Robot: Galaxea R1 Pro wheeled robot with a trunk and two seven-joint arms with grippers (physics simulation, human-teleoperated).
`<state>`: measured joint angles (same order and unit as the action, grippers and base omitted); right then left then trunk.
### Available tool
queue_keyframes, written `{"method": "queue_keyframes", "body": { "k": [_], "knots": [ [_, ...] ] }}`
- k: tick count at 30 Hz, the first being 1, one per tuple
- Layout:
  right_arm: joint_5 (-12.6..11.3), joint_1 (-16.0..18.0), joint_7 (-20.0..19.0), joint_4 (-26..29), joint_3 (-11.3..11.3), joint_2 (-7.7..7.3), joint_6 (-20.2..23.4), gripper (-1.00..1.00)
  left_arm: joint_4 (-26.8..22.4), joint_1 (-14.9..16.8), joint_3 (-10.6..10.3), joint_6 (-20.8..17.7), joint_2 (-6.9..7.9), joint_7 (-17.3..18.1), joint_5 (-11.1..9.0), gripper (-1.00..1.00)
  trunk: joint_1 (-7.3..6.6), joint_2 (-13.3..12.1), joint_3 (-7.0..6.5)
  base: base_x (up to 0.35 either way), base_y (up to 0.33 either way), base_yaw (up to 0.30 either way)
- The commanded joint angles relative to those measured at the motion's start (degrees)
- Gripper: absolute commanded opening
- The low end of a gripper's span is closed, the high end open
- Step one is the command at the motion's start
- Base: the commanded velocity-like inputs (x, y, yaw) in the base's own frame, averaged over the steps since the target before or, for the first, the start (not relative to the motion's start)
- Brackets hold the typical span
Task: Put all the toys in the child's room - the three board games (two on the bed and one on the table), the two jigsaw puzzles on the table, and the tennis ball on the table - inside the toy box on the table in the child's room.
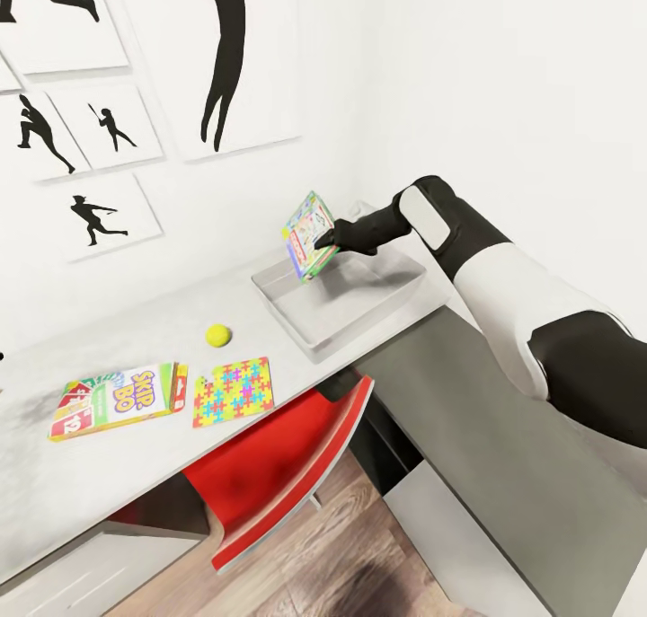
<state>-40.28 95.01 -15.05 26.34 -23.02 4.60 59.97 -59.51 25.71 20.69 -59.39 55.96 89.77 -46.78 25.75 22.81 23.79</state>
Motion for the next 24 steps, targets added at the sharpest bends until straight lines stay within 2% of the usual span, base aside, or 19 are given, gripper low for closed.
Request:
{"method": "queue_keyframes", "body": {
  "k": [1, 13, 19, 24],
  "knots": [
    [0.52, 0.08, -0.59, 0.01, -0.16, -0.01, 0.03, -1.00, 0.00, 0.04, -0.03, -0.61, 0.03, 0.23, 0.02, 1.00, 0.03, 0.11, 0.10, 0.000, 0.000, 0.000],
    [0.15, 0.08, -0.89, -0.28, -0.29, 0.12, 0.03, -1.00, 0.00, 0.04, -0.03, -0.61, 0.03, 0.23, 0.02, 1.00, 0.03, 0.11, 0.64, 0.000, 0.000, 0.000],
    [0.22, 0.08, -0.93, -0.32, -3.16, 0.15, 0.03, -1.00, 0.00, 0.04, -0.11, -0.61, 0.03, 0.23, 0.02, 1.00, 0.03, 0.11, 1.20, 0.000, 0.000, 0.000],
    [0.19, 0.08, -0.94, -0.16, -4.07, 0.10, 0.03, -1.00, 0.00, 0.04, -0.12, -0.61, 0.03, 0.23, 0.02, 1.00, 0.03, 0.11, 1.67, 0.000, 0.000, 0.000]
  ]
}}
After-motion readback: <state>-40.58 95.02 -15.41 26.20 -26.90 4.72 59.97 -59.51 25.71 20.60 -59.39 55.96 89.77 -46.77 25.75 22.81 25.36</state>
